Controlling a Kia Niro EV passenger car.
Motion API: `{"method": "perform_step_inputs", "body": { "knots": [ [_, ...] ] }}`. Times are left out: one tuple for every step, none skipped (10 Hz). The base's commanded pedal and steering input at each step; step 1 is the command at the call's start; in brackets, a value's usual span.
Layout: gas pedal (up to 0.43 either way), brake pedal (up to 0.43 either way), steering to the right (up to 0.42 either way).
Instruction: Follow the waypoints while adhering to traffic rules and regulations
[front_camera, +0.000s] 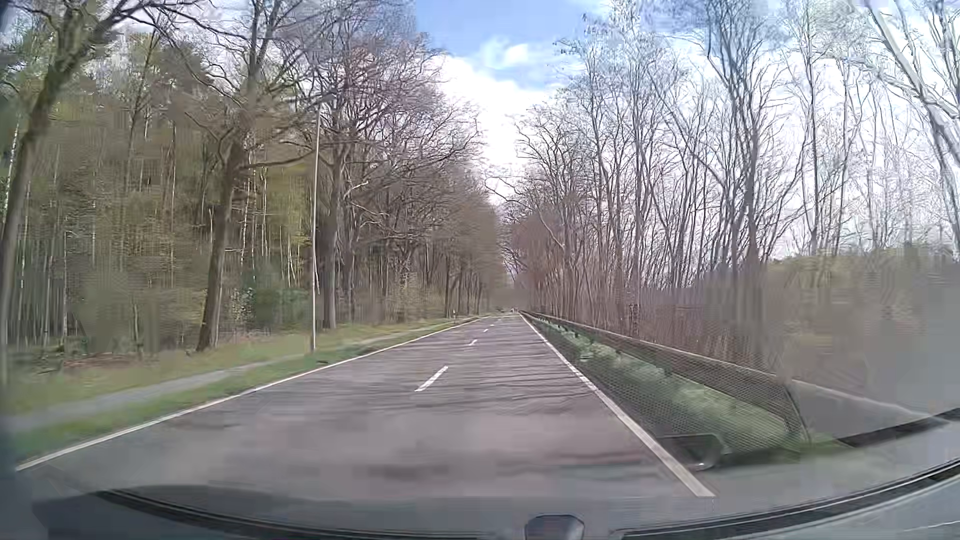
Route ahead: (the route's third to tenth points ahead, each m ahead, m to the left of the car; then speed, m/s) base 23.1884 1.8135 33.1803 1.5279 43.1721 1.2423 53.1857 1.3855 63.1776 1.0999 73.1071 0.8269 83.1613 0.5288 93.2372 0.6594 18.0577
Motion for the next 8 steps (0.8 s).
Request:
{"method": "perform_step_inputs", "body": {
  "knots": [
    [0.098,0.000,0.000],
    [0.098,0.000,0.000],
    [0.098,0.000,-0.002],
    [0.098,0.000,-0.003],
    [0.098,0.000,-0.003],
    [0.087,0.000,-0.003],
    [0.079,0.000,-0.001],
    [0.067,0.000,0.001]
  ]
}}
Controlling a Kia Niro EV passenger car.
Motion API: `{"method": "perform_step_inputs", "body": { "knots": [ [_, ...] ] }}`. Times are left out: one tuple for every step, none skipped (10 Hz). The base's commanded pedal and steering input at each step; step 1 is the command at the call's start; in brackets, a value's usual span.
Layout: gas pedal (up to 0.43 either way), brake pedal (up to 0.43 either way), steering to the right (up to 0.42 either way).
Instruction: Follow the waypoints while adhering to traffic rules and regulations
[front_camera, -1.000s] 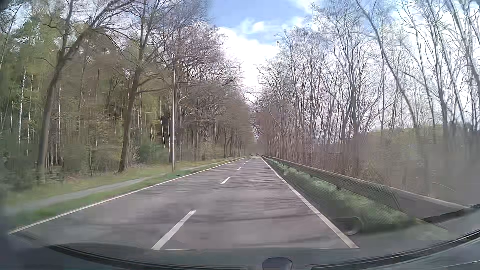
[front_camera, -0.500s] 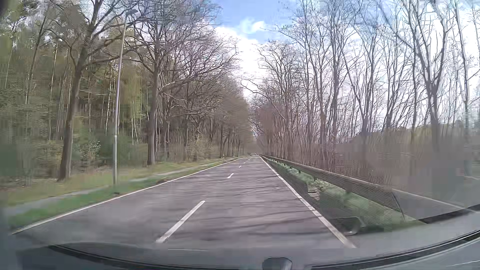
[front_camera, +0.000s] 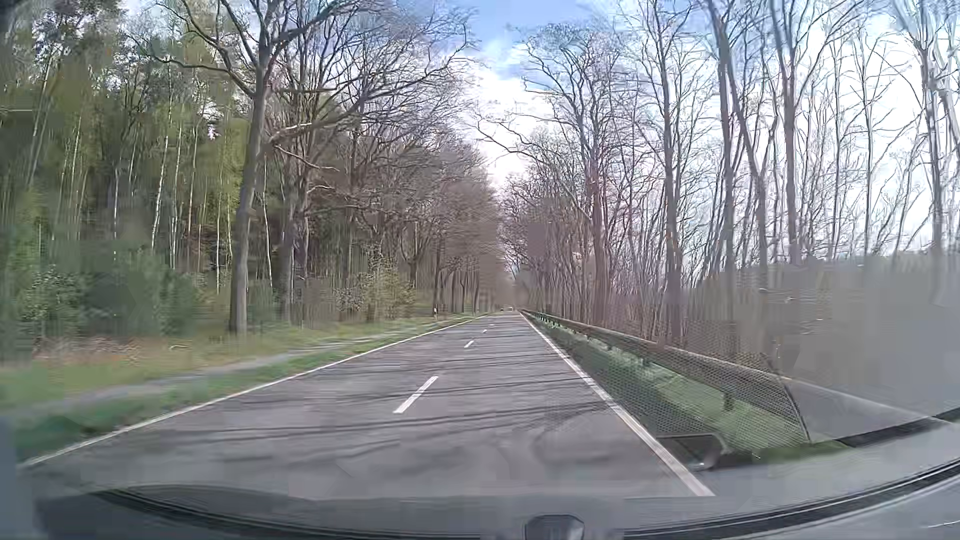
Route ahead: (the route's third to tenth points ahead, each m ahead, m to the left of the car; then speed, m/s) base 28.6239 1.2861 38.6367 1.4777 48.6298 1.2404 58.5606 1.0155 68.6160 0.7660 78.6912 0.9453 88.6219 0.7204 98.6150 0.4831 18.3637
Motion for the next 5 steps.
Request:
{"method": "perform_step_inputs", "body": {
  "knots": [
    [0.067,0.000,0.002],
    [0.067,0.000,0.001],
    [0.067,0.000,0.001],
    [0.067,0.000,0.001],
    [0.067,0.000,0.001]
  ]
}}
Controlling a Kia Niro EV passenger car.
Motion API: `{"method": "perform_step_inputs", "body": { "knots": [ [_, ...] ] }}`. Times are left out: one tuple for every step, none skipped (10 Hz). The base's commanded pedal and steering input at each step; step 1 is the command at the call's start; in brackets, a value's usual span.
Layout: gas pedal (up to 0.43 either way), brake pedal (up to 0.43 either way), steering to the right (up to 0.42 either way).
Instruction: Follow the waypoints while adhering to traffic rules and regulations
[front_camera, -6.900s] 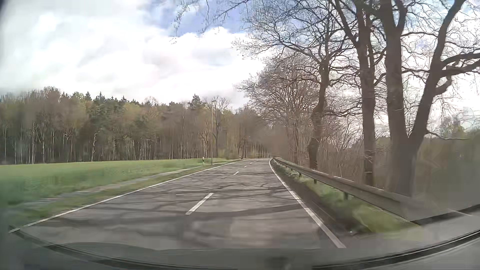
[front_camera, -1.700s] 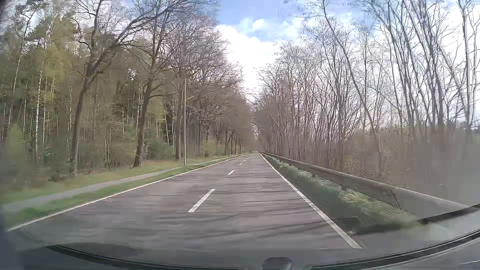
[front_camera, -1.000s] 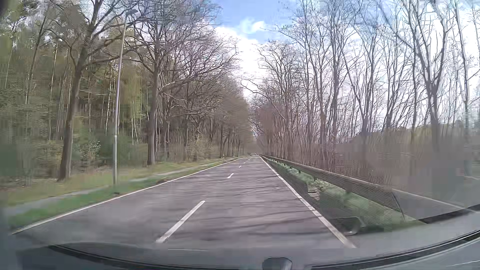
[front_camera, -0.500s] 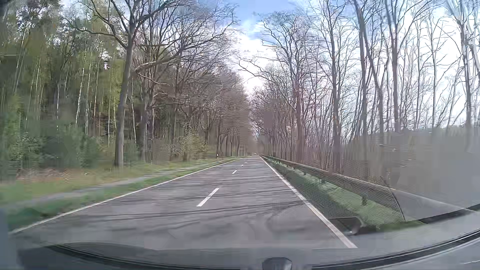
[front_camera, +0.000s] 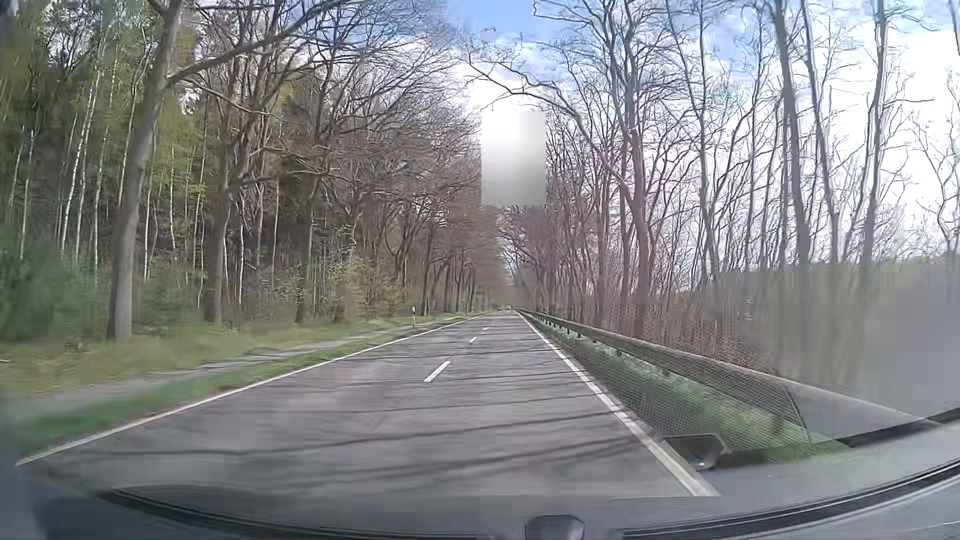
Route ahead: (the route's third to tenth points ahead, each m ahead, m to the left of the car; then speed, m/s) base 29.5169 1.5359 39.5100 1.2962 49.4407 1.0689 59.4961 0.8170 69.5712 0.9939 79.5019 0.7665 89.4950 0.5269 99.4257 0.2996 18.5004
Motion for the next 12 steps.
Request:
{"method": "perform_step_inputs", "body": {
  "knots": [
    [0.067,0.000,0.001],
    [0.067,0.000,0.000],
    [0.067,0.000,0.000],
    [0.047,0.006,0.000],
    [0.047,0.000,0.000],
    [0.039,0.000,0.000],
    [0.039,0.000,0.000],
    [0.039,0.000,0.000],
    [0.039,0.000,0.000],
    [0.039,0.000,0.000],
    [0.039,0.006,0.000],
    [0.039,0.000,0.001]
  ]
}}
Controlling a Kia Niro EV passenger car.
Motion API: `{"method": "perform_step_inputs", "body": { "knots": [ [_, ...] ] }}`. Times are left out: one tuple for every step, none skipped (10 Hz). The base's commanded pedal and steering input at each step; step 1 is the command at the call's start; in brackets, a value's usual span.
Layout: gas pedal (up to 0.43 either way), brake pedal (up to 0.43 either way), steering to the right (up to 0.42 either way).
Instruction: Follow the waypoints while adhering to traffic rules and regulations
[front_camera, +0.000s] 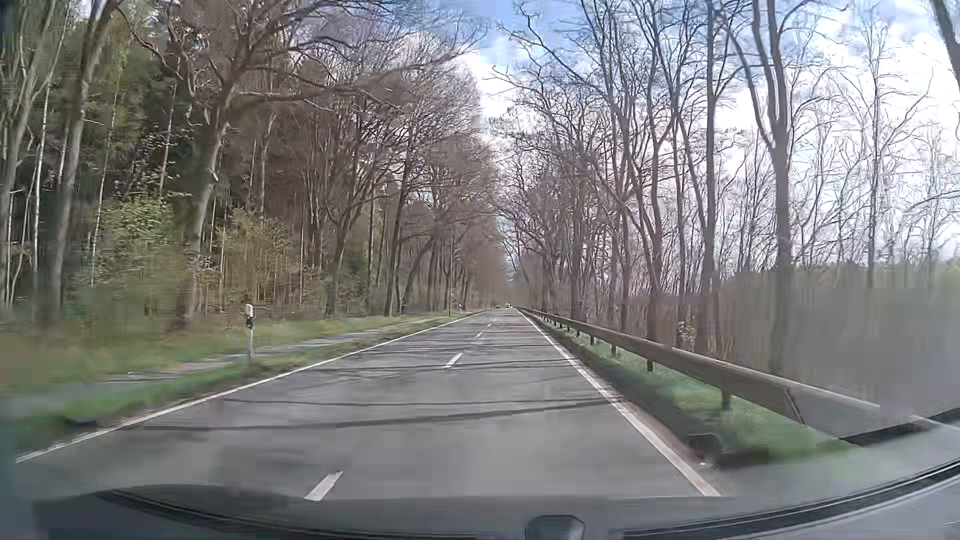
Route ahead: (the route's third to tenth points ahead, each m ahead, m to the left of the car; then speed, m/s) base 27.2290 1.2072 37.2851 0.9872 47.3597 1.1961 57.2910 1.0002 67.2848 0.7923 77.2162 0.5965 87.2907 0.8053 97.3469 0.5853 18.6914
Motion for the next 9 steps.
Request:
{"method": "perform_step_inputs", "body": {
  "knots": [
    [0.028,0.000,0.001],
    [0.028,0.006,0.001],
    [0.028,0.000,0.001],
    [0.020,0.000,0.001],
    [0.020,0.000,0.001],
    [0.020,0.000,0.001],
    [0.020,0.000,0.002],
    [0.008,0.000,0.003],
    [0.008,0.006,0.003]
  ]
}}
